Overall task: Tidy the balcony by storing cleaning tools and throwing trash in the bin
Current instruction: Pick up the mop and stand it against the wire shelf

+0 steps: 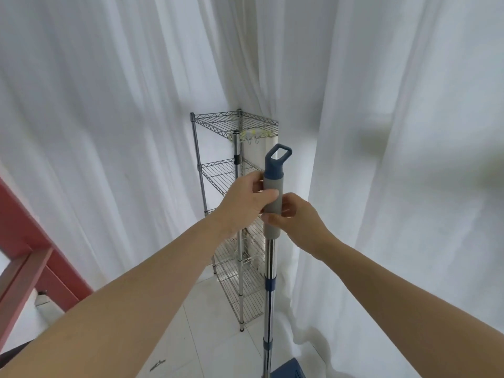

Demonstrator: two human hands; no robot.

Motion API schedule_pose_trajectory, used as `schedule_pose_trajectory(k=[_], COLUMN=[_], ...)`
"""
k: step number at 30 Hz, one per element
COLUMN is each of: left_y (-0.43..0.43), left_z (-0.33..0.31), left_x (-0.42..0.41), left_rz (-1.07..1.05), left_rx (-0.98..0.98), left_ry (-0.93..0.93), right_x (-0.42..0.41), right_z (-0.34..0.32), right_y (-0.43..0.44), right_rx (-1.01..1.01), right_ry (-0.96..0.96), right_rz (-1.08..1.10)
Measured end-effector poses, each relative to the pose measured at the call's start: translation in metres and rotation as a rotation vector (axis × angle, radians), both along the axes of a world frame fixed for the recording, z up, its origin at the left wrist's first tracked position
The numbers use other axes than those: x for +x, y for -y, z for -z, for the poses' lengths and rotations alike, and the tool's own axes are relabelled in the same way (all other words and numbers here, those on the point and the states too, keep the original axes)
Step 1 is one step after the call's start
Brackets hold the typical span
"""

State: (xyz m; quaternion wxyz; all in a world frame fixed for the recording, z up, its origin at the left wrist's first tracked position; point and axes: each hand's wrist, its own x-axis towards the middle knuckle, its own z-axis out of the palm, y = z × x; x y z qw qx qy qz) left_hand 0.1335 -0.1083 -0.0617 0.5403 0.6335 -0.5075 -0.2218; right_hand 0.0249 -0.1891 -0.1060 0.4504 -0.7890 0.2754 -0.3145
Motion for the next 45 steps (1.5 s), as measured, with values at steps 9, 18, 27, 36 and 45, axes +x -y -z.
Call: schedule_pose_trajectory(k=[9,18,27,36,45], left_y=[0.122,0.207,0.263,0.299,0.296], left_z=[0.011,0.038,0.036,0.039,0.035], left_x=[0.071,0.133,0.210,0.235,0.232], left_rz=[-0.083,-0.122,-0.104,-0.079,-0.019], left_rx=[0.047,0.092,0.142,0.119,0.064], left_ry=[-0.001,-0.014,-0.337,-0.584,-0.627], right_x=[0.076,0.142,0.189,0.227,0.249], right_z=[0.013,0.030,0.040,0.047,0.058], right_y=[0.130,0.208,0.252,0.281,0.298], right_rx=[0.027,-0.014,-0.028,-0.043,-0.031], right_ry=[0.044,0.010,-0.104,-0.173,-0.198], right_rz=[-0.018,-0.047,-0.043,-0.061,-0.080])
